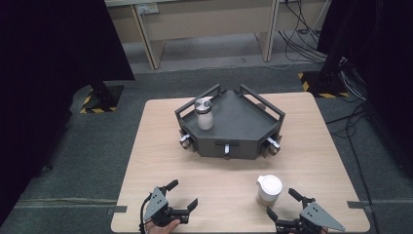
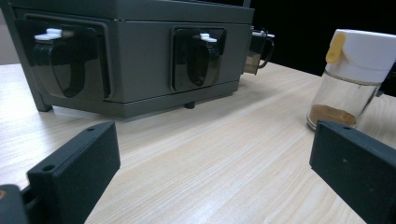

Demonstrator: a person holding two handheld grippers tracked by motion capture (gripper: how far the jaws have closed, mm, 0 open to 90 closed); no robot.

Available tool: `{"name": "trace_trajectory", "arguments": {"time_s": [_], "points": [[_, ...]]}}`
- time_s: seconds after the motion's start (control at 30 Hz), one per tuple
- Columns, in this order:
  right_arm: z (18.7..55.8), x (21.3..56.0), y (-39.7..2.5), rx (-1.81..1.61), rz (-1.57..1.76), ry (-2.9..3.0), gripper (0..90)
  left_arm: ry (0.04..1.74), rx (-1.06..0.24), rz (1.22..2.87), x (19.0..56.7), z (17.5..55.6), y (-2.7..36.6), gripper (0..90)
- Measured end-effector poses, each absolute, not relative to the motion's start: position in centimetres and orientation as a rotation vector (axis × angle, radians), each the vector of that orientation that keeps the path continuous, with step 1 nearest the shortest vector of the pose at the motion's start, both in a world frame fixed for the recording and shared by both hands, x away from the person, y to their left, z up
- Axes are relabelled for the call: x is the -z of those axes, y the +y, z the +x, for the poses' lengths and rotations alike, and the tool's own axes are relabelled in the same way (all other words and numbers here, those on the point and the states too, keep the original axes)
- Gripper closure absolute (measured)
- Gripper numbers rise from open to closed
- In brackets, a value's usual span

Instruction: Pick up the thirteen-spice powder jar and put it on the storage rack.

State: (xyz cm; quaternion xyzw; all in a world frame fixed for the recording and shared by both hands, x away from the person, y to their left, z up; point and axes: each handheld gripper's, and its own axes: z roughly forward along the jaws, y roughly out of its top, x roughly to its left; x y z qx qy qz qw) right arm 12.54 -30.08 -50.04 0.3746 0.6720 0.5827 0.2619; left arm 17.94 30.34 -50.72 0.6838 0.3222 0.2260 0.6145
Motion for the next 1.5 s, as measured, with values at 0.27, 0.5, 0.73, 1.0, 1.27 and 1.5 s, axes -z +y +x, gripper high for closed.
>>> {"name": "trace_trajectory", "arguments": {"time_s": [0.27, 0.5, 0.73, 1.0, 1.27, 1.5], "points": [[13.2, 50.0, -29.5, -1.585, 0.998, 1.821, 0.6, 0.736, -0.515, 1.583, 50.8, 18.0, 30.2, 1.1], [13.8, 49.9, -29.1, -1.578, 0.986, 1.827, 2.2, 0.745, -0.512, 1.575, 50.8, 18.0, 30.3, 1.2], [14.3, 49.8, -28.7, -1.559, 0.973, 1.838, 5.9, 0.744, -0.51, 1.578, 50.9, 18.0, 30.3, 1.2], [14.9, 49.7, -28.3, -1.535, 0.978, 1.858, 11.5, 0.744, -0.508, 1.578, 50.9, 18.0, 30.3, 1.2], [15.3, 49.6, -28.1, -1.521, 0.97, 1.867, 18.1, 0.742, -0.506, 1.578, 50.9, 18.0, 30.3, 1.3], [15.6, 49.6, -28.2, -1.521, 0.968, 1.878, 28.4, 0.743, -0.506, 1.578, 50.9, 18.0, 30.3, 1.3]]}}
